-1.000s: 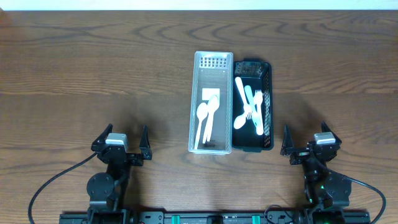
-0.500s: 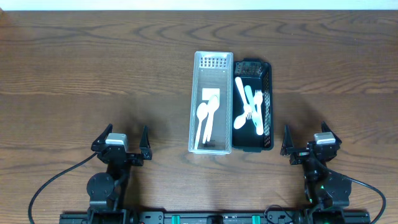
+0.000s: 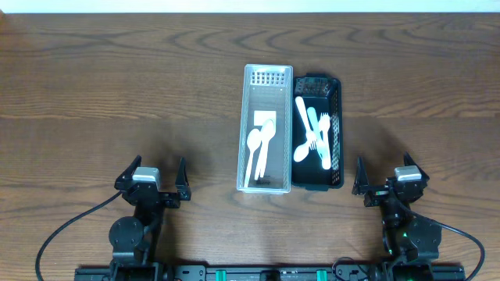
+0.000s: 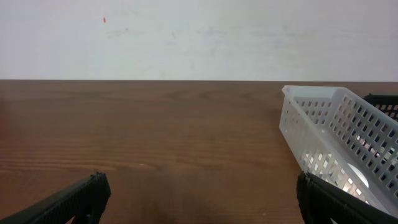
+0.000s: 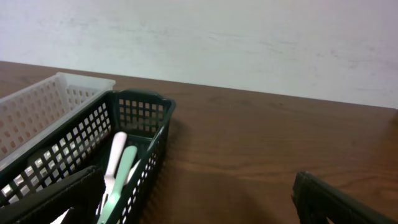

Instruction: Pack container

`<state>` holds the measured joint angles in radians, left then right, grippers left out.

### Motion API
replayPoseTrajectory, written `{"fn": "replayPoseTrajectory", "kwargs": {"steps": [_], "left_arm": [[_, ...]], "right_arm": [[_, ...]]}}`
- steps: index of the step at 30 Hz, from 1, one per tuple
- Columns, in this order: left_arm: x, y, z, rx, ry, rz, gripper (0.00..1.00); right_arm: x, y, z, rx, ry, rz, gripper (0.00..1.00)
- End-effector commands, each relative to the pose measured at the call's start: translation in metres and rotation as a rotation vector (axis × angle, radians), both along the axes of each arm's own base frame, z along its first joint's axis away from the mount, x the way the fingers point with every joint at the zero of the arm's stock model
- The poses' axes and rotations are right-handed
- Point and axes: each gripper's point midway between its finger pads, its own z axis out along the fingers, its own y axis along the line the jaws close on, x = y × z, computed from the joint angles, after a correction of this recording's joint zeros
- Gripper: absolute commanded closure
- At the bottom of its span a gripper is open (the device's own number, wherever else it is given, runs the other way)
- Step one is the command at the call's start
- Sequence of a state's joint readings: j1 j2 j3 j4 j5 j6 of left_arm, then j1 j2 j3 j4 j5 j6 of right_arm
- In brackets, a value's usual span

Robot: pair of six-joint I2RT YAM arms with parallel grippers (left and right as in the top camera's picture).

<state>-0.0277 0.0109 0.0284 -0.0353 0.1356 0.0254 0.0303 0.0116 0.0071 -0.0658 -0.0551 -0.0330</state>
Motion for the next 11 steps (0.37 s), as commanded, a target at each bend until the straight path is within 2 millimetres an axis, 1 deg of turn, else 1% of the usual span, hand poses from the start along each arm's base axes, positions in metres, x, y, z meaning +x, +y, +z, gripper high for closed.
{"fn": "replayPoseTrajectory", "kwargs": {"steps": [1, 11], "left_arm": [[-0.0008, -0.0055, -0.0156, -0.011, 0.040, -0.030, 0.02], [-0.0008, -0.0055, -0.0156, -0.011, 0.040, -0.030, 0.02]], "right_arm": [[-0.0005, 0.0019, -0.0004, 0.013, 0.001, 0.006, 0.01], [-0.0005, 0.0019, -0.0004, 0.013, 0.001, 0.006, 0.01]]}}
